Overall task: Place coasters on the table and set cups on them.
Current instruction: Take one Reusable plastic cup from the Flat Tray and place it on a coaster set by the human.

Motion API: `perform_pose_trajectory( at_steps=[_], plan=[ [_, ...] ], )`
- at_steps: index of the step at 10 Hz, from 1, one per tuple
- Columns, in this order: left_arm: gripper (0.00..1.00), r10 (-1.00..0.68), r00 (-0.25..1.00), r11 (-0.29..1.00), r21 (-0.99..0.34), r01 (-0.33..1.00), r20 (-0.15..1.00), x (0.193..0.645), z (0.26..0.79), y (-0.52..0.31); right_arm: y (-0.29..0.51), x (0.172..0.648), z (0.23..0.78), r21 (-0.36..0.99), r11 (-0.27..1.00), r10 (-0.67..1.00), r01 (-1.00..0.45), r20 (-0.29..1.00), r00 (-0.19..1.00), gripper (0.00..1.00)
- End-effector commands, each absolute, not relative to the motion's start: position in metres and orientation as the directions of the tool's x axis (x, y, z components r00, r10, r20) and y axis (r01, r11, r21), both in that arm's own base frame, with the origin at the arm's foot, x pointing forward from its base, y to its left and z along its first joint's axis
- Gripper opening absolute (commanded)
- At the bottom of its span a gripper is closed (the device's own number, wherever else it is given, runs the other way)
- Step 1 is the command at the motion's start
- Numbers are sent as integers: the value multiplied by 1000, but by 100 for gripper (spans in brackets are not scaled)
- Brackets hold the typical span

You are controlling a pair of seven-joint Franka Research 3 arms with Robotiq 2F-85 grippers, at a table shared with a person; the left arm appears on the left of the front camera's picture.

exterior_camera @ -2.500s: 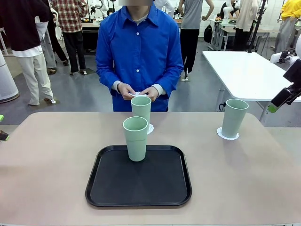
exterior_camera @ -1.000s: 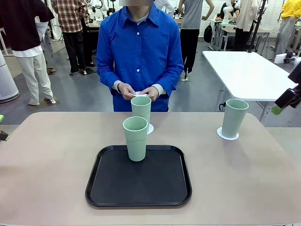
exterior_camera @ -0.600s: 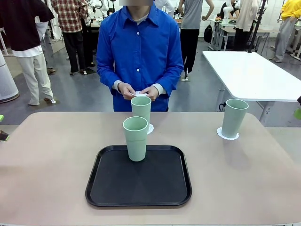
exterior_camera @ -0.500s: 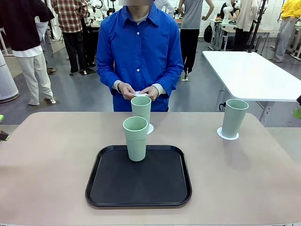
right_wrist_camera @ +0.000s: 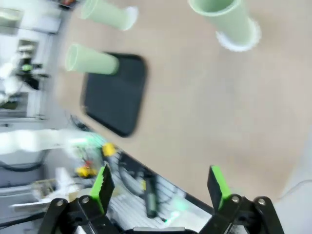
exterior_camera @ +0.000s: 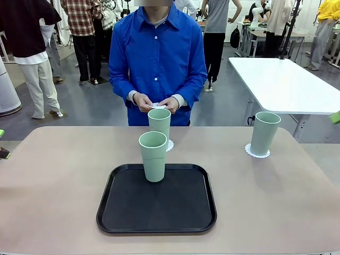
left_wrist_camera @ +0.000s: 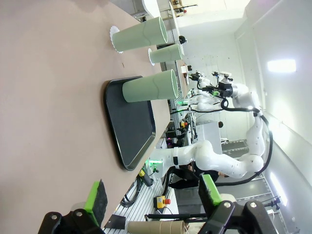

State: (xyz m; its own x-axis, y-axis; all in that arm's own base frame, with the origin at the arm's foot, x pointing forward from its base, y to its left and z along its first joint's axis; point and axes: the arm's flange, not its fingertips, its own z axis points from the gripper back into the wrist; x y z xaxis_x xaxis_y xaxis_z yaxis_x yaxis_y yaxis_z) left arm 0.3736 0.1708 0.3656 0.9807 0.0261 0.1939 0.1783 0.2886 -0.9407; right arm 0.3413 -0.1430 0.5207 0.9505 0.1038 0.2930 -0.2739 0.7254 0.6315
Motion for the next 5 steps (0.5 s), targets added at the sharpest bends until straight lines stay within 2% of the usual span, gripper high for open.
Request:
perform_pose_trajectory(
  at_steps=[1, 5],
  plan=[
    [100, 30, 981, 290, -941, 175, 192, 373, 367, 171, -180, 360, 514, 824, 495, 84, -275, 269, 959, 100],
    [100, 30, 981, 290, -941, 175, 192, 373, 367, 171, -232, 344, 470, 907, 349, 11, -236, 248, 969, 100]
  ],
)
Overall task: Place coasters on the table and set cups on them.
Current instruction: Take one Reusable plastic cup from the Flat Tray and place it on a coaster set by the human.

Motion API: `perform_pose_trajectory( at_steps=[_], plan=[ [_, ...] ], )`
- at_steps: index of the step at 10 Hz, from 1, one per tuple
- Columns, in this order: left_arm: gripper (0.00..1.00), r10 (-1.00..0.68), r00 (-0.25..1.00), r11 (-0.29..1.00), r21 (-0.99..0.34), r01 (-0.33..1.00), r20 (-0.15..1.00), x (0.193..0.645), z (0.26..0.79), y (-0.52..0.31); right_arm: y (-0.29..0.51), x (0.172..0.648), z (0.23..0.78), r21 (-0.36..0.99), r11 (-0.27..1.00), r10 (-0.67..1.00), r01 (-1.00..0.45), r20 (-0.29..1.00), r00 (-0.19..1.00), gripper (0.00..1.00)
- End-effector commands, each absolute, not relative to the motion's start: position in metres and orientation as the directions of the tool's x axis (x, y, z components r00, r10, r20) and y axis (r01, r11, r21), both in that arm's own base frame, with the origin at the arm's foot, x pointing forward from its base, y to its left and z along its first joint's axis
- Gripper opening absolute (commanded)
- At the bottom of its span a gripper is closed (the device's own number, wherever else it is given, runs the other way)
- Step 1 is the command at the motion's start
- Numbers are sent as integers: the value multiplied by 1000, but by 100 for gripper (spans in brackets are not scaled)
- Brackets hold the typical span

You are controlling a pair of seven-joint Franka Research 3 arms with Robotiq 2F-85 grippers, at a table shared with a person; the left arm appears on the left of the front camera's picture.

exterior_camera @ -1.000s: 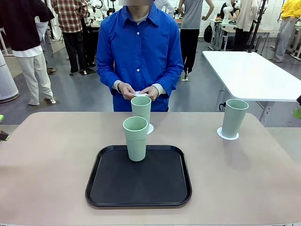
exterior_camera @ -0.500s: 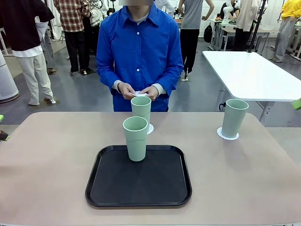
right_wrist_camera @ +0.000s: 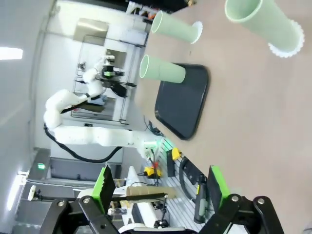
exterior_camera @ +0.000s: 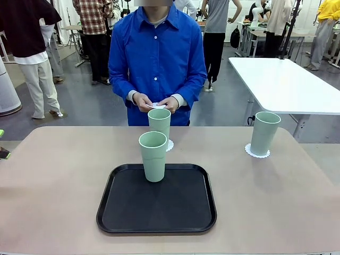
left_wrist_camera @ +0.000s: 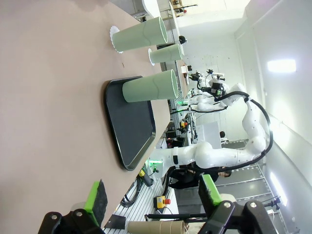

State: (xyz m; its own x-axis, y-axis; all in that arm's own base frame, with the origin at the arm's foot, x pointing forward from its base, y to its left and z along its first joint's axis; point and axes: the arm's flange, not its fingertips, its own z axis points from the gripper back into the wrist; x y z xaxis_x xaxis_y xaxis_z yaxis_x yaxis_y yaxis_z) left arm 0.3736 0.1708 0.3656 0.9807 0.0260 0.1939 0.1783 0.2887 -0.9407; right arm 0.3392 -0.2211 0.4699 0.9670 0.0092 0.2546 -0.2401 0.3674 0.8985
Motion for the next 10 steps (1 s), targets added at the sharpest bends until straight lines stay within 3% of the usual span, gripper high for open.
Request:
perform_pose_trajectory(
  at_steps=[1, 9, 10],
  plan=[
    [100, 30, 981, 290, -941, 175, 192, 373, 367, 171, -246, 338, 459, 917, 332, 8, -220, 230, 973, 100],
    [100, 30, 981, 290, -941, 175, 192, 373, 367, 171, -270, 344, 423, 929, 284, -24, -237, 255, 967, 100],
    [100, 30, 981, 290, -941, 175, 192, 373, 367, 171, -266, 338, 428, 934, 304, 5, -189, 197, 980, 100]
  ],
)
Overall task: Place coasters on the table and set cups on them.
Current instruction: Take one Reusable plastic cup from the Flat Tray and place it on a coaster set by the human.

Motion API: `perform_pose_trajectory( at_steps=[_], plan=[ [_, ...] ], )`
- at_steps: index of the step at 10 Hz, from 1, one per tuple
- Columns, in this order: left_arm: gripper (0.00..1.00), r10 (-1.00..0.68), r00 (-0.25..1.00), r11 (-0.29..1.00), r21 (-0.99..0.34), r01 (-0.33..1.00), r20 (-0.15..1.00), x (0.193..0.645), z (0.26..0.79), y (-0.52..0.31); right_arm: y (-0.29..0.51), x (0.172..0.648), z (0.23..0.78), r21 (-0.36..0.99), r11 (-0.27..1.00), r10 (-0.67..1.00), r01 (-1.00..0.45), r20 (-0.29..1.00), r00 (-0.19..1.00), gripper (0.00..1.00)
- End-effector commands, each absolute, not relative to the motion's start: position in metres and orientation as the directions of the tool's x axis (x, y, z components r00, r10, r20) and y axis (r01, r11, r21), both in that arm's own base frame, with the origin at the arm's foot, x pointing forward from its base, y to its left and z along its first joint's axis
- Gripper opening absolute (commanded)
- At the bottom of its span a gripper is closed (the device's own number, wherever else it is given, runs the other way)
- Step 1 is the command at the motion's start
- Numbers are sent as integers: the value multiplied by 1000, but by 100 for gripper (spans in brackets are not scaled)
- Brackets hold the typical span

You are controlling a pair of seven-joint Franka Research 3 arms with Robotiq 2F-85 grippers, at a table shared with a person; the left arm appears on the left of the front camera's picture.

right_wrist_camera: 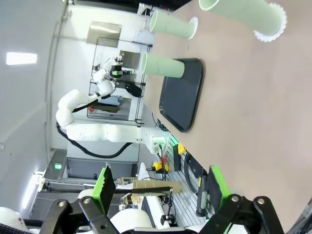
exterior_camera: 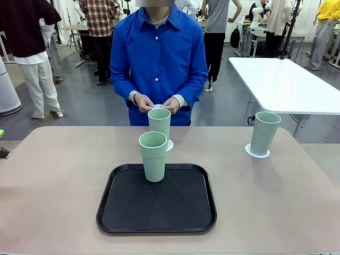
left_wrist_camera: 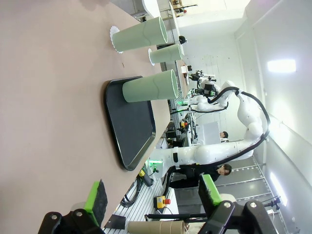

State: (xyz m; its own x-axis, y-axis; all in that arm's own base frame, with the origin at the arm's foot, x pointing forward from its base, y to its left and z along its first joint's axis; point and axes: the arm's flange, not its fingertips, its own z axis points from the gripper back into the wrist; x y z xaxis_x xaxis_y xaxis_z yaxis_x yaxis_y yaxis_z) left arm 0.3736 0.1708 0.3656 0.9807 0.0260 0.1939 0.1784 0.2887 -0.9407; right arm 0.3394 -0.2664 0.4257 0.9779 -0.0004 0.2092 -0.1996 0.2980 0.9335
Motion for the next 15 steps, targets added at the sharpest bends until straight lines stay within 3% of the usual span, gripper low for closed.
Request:
perform_pose_trajectory(
  at_steps=[1, 15],
  plan=[
    [100, 30, 981, 290, -941, 175, 192, 373, 367, 171, -266, 338, 428, 934, 304, 5, -189, 197, 980, 100],
    [100, 30, 981, 290, -941, 175, 192, 373, 367, 171, -266, 338, 428, 934, 304, 5, -189, 197, 980, 100]
  ],
)
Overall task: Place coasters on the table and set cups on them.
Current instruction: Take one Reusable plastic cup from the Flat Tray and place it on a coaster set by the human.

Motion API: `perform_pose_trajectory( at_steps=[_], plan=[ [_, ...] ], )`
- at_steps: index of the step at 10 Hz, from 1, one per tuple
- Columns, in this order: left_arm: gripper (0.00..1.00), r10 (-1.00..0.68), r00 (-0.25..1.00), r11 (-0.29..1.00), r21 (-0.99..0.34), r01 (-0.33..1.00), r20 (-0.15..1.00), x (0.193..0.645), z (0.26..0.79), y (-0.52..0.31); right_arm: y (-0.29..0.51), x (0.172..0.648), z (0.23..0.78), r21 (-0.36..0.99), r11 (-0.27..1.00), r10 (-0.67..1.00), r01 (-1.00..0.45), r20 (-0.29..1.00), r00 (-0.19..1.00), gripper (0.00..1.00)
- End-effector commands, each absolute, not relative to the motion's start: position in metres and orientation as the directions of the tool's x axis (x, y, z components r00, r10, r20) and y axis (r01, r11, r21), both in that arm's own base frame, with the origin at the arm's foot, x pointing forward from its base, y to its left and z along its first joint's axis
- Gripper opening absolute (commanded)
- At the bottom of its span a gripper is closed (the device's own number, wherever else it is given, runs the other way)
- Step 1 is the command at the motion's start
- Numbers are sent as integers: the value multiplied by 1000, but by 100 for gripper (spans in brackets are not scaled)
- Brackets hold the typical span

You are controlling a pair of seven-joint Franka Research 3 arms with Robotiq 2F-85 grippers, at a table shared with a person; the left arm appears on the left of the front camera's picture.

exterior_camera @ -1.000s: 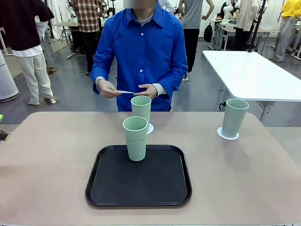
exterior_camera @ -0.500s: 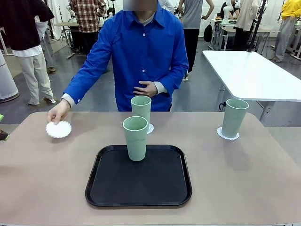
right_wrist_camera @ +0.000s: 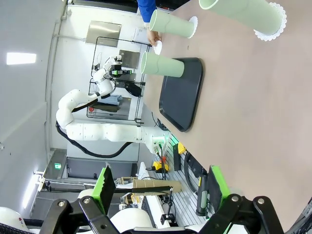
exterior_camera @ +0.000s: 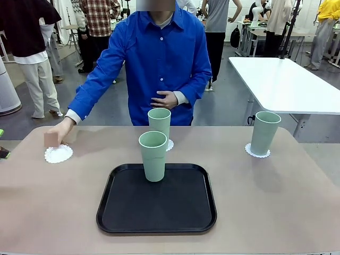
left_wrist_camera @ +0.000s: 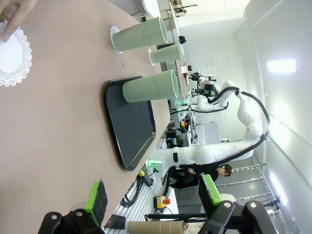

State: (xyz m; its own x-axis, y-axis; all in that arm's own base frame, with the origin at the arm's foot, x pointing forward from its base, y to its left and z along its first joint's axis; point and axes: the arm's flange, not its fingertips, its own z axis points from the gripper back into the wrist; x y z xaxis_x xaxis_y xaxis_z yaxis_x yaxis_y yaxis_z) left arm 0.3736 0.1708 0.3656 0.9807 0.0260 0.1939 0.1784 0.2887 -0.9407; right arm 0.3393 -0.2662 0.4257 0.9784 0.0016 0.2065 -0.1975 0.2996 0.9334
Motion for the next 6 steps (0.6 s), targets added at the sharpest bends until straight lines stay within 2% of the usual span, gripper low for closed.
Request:
perform_pose_trajectory(
  at_steps=[1, 6],
  plan=[
    [100, 30, 981, 290, -941, 175, 192, 373, 367, 171, -266, 338, 428, 934, 304, 5, -189, 197, 980, 100],
    [100, 30, 981, 290, -941, 175, 192, 373, 367, 171, -266, 338, 428, 934, 304, 5, -189, 197, 980, 100]
  ],
)
